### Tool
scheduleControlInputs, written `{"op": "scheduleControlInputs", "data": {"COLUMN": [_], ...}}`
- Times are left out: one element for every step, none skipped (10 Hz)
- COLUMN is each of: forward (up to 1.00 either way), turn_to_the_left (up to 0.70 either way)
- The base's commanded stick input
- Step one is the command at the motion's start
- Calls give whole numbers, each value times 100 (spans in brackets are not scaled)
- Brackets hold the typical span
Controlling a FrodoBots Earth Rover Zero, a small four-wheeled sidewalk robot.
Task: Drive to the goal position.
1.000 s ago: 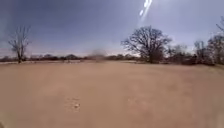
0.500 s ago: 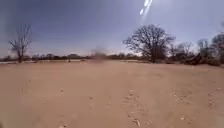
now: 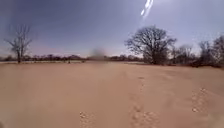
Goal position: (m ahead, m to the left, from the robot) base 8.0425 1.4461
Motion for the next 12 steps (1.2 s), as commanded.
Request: {"op": "scheduleControlInputs", "data": {"forward": [100,100,100,100,100,100,100,100,100,100,100,100], "turn_to_the_left": [0,0,0,0,0,0,0,0,0,0,0,0]}}
